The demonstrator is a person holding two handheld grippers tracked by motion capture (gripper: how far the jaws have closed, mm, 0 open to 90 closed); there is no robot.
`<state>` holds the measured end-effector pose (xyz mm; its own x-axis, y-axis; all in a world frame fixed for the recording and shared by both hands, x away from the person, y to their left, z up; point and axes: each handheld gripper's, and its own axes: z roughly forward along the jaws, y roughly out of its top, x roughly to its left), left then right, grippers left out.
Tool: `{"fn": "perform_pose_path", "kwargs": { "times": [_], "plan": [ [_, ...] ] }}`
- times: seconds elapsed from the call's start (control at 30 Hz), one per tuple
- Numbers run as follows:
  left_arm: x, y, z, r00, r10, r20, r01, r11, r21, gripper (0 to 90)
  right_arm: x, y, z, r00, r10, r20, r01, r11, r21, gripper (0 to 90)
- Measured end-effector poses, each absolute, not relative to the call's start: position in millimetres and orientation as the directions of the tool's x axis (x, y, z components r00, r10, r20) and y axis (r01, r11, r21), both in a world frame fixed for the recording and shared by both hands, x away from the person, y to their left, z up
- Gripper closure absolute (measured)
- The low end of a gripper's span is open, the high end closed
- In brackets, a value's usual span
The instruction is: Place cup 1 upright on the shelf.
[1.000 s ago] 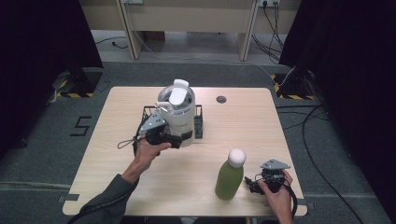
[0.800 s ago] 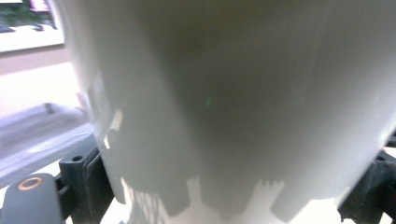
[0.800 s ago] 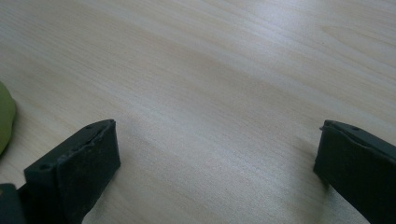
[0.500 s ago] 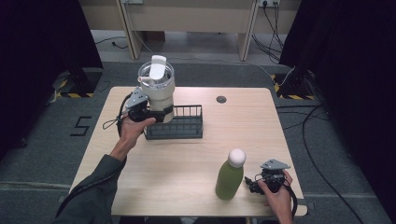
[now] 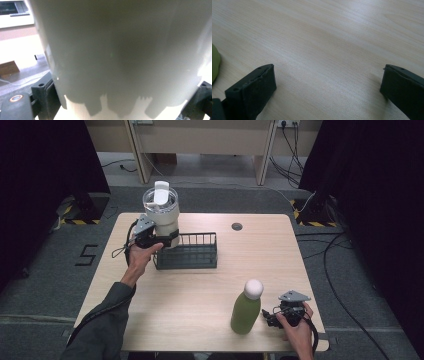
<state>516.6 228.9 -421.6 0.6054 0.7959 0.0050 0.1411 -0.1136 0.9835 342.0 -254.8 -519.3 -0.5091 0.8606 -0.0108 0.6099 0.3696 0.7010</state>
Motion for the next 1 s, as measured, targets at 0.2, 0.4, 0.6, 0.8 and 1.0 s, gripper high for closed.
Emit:
{"fn": "perform_pose_path", "kwargs": {
  "times": [0.2,0.4,0.6,0.8,1.0],
  "plan": [
    [514.8,232.3,-422.7,0.606,0.796,0.012,0.130,-0.113,0.985,10.7,342.0,-254.8,-519.3,-0.509,0.861,-0.011,0.610,0.370,0.701,0.2],
    [510.6,234.3,-425.7,0.611,0.791,0.020,0.121,-0.119,0.985,10.7,341.9,-254.7,-519.3,-0.508,0.861,-0.010,0.611,0.368,0.700,0.2],
    [510.0,237.2,-427.4,0.609,0.793,0.020,0.120,-0.117,0.986,10.7,341.9,-254.6,-519.3,-0.508,0.861,-0.009,0.612,0.368,0.700,0.2],
    [509.1,237.1,-427.9,0.609,0.793,0.016,0.119,-0.112,0.986,10.6,341.9,-254.6,-519.2,-0.508,0.861,-0.009,0.612,0.368,0.700,0.2],
    [507.7,238.0,-428.7,0.611,0.791,0.013,0.121,-0.110,0.987,10.7,341.8,-254.6,-519.3,-0.508,0.861,-0.009,0.612,0.368,0.700,0.2]
  ]
}}
